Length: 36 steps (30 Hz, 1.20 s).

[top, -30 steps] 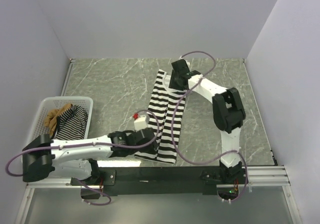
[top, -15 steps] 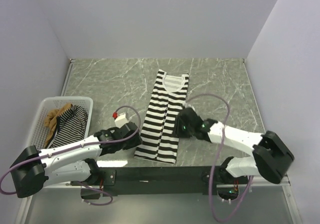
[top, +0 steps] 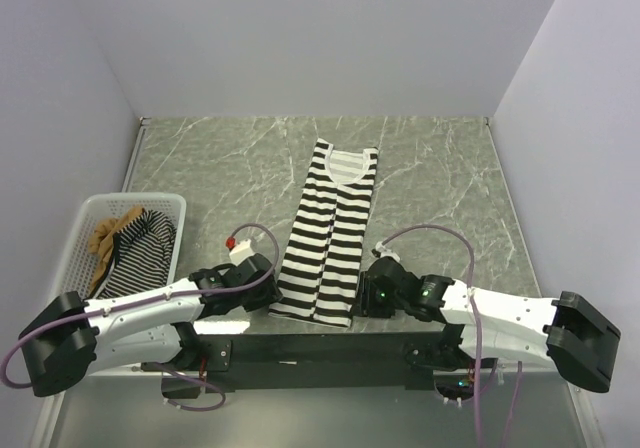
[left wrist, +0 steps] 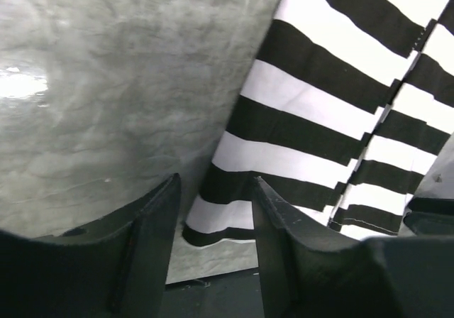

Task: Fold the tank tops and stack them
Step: Fold the tank top

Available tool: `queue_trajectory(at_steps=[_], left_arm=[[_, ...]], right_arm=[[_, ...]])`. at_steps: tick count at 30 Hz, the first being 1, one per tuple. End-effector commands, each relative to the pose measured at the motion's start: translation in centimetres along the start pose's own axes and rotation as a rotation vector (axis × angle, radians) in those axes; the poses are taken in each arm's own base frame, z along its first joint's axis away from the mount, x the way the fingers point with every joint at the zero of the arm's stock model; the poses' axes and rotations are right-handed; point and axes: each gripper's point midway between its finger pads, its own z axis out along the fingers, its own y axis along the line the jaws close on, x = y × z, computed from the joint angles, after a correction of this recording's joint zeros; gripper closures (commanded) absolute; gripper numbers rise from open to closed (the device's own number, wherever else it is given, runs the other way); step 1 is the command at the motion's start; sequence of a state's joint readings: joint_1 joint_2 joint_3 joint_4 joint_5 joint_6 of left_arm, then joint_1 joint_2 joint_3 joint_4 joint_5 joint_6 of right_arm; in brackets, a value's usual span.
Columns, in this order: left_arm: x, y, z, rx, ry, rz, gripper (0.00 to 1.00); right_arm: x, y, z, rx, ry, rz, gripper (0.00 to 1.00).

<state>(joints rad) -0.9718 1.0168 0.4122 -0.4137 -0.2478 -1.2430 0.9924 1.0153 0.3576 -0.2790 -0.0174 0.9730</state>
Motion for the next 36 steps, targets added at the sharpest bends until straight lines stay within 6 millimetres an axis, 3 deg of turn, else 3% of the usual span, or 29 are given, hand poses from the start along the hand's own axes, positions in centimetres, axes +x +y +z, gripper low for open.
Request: queue_trajectory(at_steps=[1, 12, 18, 23, 26, 27, 30, 36], left_arm=[[1.1, 0.3, 0.7, -0.004, 0.043, -0.005, 0.52], [3.9, 1.9, 1.3, -0.060, 0.095, 0.040, 0.67], [6.0, 1.0, 1.3, -0.036, 0.135, 0.086, 0.72], [6.8, -0.6, 0.8, -0.003, 0.146, 0.101, 0.75], [6.4, -0.7, 0.4, -0.020, 0.131, 0.118, 0.69], [6.1, -0.9, 0.0, -0.014, 0.124, 0.115, 0.61], [5.6, -0.9, -0.9, -0.001, 0.110, 0.100, 0.50], [6.2, -0.6, -1.3, 0.034, 0.142, 0.081, 0.52]], right_arm=[[0.9, 0.2, -0.3, -0.020, 0.017, 0.027, 0.56], [3.6, -0.5, -0.2, -0.028, 0.077, 0.028, 0.56], [4.5, -1.7, 0.0, 0.003, 0.089, 0.037, 0.63], [4.2, -3.6, -1.3, 0.067, 0.058, 0.048, 0.67], [4.1, -4.5, -2.5, 0.085, 0.038, 0.062, 0.65], [4.0, -4.6, -2.8, 0.089, 0.030, 0.063, 0.61], [3.7, -4.5, -3.8, 0.070, 0.011, 0.075, 0.55], [3.9, -4.7, -3.4, 0.069, 0.015, 0.100, 0.54]])
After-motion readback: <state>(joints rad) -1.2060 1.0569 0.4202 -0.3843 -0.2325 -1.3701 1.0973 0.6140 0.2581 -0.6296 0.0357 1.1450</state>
